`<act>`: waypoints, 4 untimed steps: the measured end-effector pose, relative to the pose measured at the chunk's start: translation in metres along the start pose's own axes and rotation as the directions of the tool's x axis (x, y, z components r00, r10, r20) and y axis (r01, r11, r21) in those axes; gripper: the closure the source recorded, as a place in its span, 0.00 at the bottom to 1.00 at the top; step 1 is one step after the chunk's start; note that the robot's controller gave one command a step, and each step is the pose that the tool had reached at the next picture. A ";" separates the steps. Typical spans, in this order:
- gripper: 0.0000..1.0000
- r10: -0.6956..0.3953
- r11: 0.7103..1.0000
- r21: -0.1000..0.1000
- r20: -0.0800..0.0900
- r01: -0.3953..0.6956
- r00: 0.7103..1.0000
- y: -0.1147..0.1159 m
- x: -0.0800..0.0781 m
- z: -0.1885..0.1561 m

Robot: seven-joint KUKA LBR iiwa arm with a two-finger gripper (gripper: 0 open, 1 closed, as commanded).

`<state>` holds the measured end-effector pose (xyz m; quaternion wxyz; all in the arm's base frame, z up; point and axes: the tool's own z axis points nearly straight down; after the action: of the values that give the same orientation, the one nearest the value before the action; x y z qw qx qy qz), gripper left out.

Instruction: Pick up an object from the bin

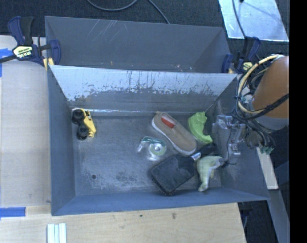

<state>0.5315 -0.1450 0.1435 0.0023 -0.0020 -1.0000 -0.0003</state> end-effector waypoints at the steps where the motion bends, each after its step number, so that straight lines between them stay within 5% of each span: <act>1: 0.00 -0.004 1.000 0.002 0.008 0.004 1.000 0.001 -0.002 -0.005; 3: 0.00 -0.336 0.942 0.001 0.004 0.336 0.942 -0.001 0.014 0.054; 4: 0.00 -0.492 0.870 0.008 0.009 0.492 0.870 -0.001 0.025 0.042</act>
Offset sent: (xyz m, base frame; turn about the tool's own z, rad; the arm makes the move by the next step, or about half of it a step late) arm -0.0168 0.0009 -0.0735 -0.3767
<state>0.5060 -0.1460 0.1020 -0.0030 0.2526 -0.9676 0.0017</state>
